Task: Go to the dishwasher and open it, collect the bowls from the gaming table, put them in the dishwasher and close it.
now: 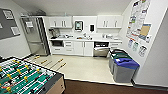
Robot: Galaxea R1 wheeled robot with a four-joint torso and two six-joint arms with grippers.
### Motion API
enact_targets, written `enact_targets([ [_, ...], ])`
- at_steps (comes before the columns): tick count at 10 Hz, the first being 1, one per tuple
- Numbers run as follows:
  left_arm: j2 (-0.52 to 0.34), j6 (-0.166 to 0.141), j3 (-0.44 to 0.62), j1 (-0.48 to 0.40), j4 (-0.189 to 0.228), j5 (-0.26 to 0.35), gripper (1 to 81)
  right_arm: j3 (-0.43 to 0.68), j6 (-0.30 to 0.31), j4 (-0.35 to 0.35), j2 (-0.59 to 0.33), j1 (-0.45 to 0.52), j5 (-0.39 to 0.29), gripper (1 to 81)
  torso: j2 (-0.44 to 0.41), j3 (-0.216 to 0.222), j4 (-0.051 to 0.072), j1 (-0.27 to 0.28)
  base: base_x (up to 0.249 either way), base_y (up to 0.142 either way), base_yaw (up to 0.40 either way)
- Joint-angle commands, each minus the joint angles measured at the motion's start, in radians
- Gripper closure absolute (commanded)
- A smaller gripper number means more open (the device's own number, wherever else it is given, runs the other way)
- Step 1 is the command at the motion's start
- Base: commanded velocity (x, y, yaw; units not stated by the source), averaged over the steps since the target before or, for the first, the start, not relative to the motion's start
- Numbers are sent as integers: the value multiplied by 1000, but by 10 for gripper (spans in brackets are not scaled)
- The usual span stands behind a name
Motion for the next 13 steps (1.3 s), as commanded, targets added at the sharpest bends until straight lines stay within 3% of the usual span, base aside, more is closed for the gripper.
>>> enact_targets([
  [1, -23, 6, 12, -31, 16, 13, 811, 21, -3, -25, -1, 39, -46, 811, 0, 0, 0, 0, 113, 0, 0],
  [13, -26, 6, 1, -26, 13, 8, 811, 18, -5, -26, 2, 39, -44, 811, 0, 0, 0, 0, 117, 0, 0],
])
